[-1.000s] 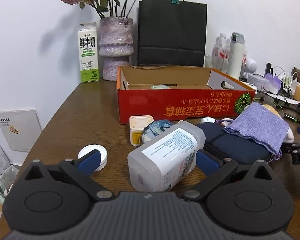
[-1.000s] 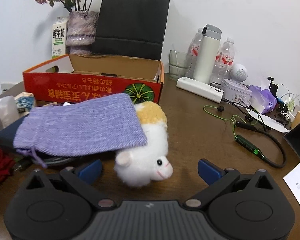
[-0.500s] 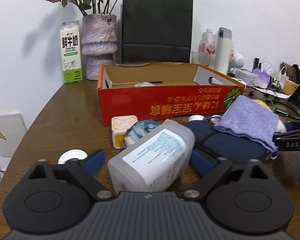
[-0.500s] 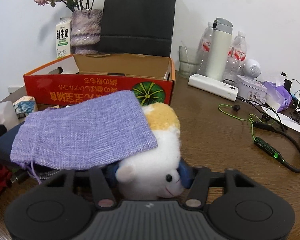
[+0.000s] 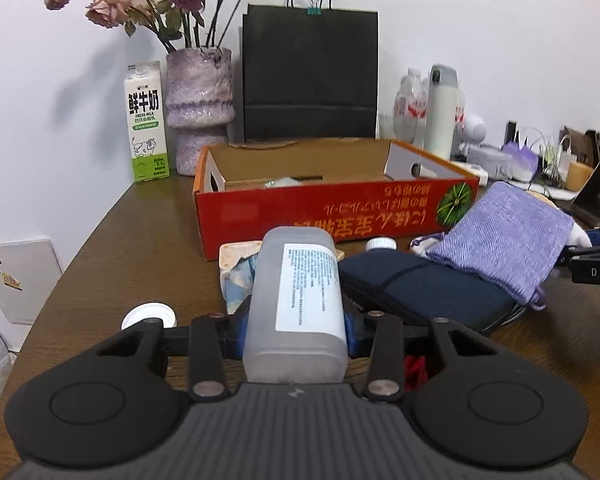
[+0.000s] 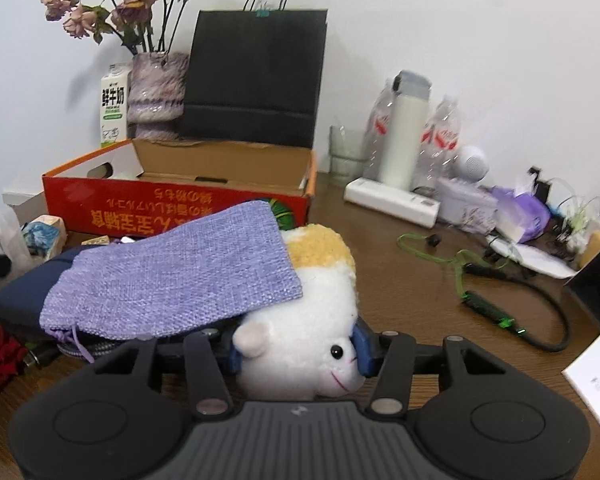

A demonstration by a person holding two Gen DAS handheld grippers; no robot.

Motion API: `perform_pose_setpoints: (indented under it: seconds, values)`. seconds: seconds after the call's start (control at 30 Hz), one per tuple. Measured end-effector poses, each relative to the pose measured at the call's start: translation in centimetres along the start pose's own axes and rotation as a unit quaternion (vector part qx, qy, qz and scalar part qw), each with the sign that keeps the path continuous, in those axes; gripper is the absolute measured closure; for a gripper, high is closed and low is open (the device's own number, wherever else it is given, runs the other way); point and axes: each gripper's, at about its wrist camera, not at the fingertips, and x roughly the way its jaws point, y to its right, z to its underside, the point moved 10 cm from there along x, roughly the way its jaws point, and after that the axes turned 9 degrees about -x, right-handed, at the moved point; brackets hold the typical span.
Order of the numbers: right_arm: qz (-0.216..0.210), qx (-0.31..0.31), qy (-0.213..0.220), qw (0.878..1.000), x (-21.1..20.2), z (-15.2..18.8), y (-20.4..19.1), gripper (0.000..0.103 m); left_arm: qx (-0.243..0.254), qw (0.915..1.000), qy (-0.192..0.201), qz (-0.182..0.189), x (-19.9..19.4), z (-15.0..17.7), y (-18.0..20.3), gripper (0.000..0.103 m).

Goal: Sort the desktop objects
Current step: 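Carry bottle and sheep into the box and open both grippers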

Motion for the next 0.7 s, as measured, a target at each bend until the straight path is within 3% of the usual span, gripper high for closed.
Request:
perform_pose_setpoints:
  seconds: [0.33, 0.7]
  values:
    - [0.016, -0.003, 0.069, 0.997, -3.7, -4.5, 2.3, 0.054, -0.017, 0.9991, 0.035, 0.016, -2.7, -2.3, 0.9, 0.062]
    - [-0.007, 0.018, 0.123, 0.992, -4.7, -10.6, 2.0, 0.054, -0.046, 0.9953, 0.085, 0.004, -3.3, -7.4, 1.2, 0.062]
